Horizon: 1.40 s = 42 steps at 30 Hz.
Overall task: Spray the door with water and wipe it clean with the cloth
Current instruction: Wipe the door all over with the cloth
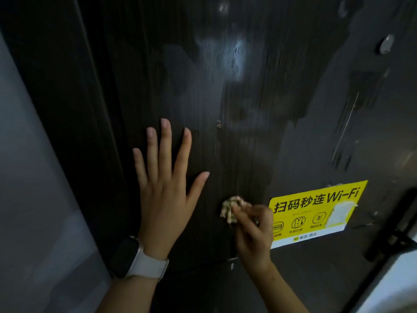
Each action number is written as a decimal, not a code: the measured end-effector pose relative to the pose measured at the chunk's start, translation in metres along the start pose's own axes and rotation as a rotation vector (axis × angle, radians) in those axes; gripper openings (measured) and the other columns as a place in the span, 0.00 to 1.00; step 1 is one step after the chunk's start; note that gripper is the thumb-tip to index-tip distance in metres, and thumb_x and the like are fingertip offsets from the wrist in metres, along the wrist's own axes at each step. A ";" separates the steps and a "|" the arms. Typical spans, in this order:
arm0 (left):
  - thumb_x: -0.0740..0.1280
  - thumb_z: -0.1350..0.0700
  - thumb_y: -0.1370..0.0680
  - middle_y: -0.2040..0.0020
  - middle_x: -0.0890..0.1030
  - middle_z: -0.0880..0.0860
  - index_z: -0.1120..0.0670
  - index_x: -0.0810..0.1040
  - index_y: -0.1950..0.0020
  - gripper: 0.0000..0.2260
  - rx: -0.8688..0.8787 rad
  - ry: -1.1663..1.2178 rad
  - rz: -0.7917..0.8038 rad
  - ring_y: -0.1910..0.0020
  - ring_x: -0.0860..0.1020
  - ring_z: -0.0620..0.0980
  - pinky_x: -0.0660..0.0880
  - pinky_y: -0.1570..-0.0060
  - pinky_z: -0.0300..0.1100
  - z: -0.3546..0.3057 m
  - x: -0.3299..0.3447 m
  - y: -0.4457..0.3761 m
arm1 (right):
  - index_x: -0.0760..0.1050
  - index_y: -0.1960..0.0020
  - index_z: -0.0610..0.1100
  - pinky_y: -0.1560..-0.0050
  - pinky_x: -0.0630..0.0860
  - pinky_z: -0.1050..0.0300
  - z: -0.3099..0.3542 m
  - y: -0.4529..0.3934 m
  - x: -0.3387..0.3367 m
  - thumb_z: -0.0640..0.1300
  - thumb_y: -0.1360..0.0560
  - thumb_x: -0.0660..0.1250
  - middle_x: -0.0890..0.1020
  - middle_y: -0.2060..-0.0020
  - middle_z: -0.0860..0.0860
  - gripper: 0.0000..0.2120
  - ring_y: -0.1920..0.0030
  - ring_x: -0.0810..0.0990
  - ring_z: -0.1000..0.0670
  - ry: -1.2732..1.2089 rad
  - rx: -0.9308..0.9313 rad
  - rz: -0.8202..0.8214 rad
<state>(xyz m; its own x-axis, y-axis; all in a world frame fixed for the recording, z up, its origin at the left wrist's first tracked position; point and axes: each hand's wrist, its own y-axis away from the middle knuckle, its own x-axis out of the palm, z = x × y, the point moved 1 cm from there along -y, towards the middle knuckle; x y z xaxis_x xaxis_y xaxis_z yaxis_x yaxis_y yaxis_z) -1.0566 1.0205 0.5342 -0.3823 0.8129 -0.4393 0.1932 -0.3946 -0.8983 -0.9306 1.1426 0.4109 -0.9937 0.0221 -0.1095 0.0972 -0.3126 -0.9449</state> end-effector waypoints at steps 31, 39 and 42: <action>0.68 0.56 0.21 0.19 0.49 0.57 0.54 0.57 0.20 0.33 0.049 0.240 0.055 0.20 0.44 0.55 0.42 0.22 0.54 0.009 -0.031 0.005 | 0.82 0.43 0.41 0.49 0.70 0.60 0.028 -0.051 0.003 0.42 0.25 0.71 0.74 0.49 0.47 0.11 0.49 0.72 0.49 0.042 -0.031 -0.026; 0.66 0.50 0.20 0.20 0.49 0.61 0.55 0.52 0.20 0.34 -0.129 0.117 -0.132 0.21 0.43 0.55 0.42 0.23 0.57 0.046 -0.046 0.024 | 0.82 0.46 0.38 0.51 0.70 0.63 0.041 -0.123 0.004 0.33 0.26 0.70 0.75 0.53 0.46 0.10 0.53 0.75 0.46 -0.026 0.019 -0.257; 0.62 0.47 0.18 0.20 0.46 0.61 0.58 0.45 0.20 0.36 -0.180 0.080 -0.099 0.21 0.39 0.53 0.41 0.22 0.55 0.059 -0.041 0.026 | 0.77 0.41 0.42 0.45 0.67 0.63 0.056 -0.086 0.031 0.34 0.24 0.67 0.73 0.48 0.47 0.12 0.48 0.71 0.52 -0.040 -0.286 0.021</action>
<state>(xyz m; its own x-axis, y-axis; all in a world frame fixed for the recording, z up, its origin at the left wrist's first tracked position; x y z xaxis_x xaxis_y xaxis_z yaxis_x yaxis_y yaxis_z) -1.0894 0.9515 0.5290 -0.3354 0.8782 -0.3411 0.3192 -0.2347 -0.9182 -0.9725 1.1169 0.5061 -0.9922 -0.0211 -0.1226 0.1232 -0.0321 -0.9919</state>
